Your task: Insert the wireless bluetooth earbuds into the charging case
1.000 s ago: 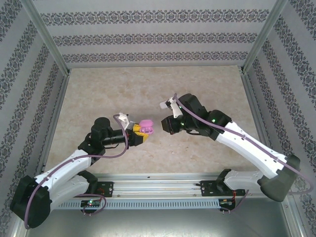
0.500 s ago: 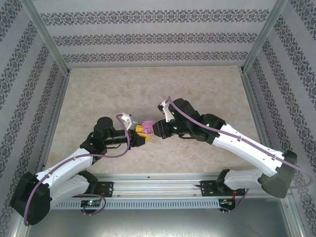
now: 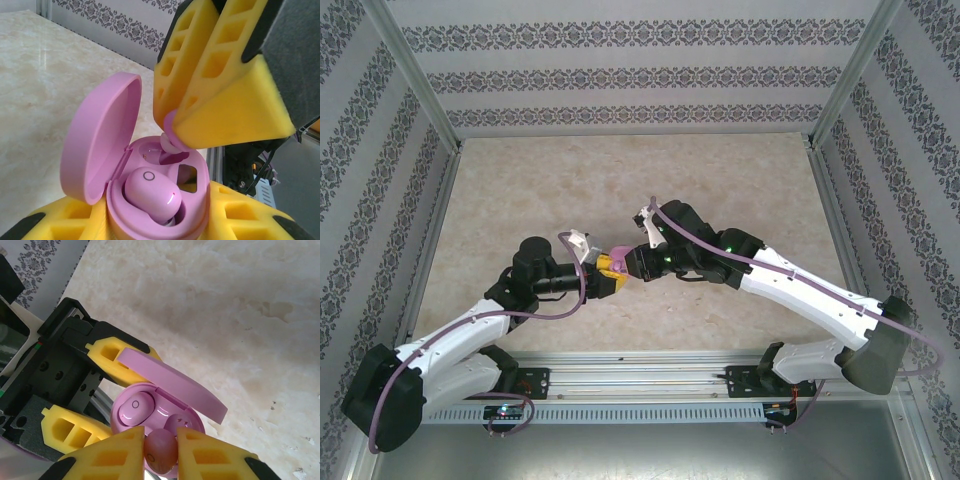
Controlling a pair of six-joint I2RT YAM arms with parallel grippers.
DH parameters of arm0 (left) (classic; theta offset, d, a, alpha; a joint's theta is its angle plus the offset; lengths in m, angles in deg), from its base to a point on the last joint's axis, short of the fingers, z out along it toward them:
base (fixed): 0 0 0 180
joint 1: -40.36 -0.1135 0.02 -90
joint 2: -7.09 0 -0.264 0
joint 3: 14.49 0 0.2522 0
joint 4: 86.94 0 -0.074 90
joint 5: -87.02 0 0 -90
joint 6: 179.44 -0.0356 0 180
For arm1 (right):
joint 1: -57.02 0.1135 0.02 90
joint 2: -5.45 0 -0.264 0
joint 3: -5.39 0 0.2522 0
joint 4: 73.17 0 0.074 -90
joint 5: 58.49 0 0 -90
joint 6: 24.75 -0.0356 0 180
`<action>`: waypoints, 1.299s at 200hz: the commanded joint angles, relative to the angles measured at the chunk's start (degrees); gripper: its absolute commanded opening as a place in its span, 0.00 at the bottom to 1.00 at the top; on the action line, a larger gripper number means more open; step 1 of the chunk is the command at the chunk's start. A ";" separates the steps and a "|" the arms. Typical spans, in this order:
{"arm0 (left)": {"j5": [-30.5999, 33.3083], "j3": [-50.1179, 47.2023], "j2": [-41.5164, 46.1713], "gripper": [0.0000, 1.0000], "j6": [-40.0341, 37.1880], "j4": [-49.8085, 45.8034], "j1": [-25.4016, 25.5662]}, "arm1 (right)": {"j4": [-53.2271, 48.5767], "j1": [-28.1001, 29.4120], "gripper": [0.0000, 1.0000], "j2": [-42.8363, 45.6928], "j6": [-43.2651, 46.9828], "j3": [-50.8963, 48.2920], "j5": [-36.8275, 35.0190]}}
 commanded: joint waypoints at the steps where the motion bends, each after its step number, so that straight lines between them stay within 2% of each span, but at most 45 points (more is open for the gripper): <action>1: -0.75 1.26 0.06 0.23 0.95 4.18 0.62 | -0.34 0.49 0.20 -0.13 0.01 -0.74 -0.44; 93: -0.69 1.05 -0.21 0.23 1.67 5.26 0.70 | -1.15 0.18 0.22 -1.17 -0.99 -0.10 1.48; 200: -0.93 1.11 0.22 0.23 1.69 5.07 0.79 | -5.25 -0.08 0.42 -2.14 0.18 3.18 0.17; 260: -0.68 1.17 0.44 0.23 1.45 4.23 0.97 | -6.33 -0.24 0.43 3.47 0.34 4.95 -2.11</action>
